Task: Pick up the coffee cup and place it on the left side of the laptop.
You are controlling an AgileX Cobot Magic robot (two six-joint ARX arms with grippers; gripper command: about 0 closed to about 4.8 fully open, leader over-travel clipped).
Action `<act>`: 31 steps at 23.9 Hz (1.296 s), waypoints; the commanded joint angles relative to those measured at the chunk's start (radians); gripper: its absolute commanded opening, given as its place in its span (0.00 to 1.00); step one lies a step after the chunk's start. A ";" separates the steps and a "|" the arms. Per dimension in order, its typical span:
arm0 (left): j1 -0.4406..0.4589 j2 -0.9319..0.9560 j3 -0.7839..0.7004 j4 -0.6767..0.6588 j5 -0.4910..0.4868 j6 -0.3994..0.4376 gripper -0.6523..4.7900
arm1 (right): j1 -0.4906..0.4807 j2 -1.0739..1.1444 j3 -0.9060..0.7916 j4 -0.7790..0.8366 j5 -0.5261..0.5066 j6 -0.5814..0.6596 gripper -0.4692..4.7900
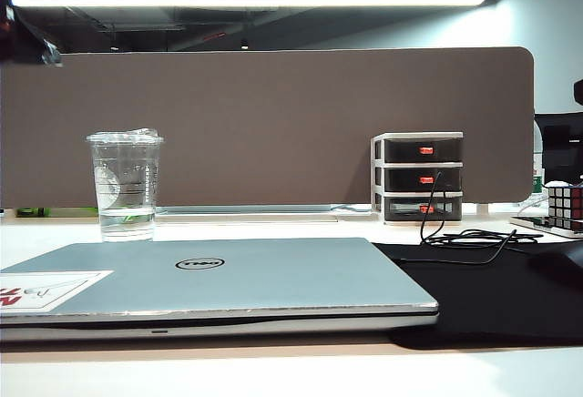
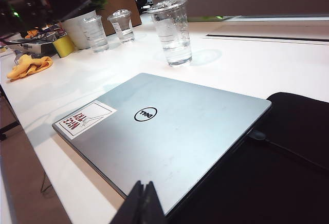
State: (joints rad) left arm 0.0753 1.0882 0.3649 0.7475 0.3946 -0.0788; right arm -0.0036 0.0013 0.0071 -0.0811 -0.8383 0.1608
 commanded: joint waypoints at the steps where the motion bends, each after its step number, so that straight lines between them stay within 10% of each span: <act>1: 0.000 0.089 0.035 0.083 0.039 0.021 1.00 | 0.000 -0.002 -0.006 0.006 -0.002 0.000 0.09; 31: 0.002 0.832 0.371 0.289 0.172 0.135 1.00 | 0.000 -0.002 -0.006 -0.033 0.009 0.000 0.09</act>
State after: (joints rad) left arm 0.0776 1.9121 0.7239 1.0164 0.5514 0.0528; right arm -0.0032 0.0013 0.0071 -0.1066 -0.8307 0.1608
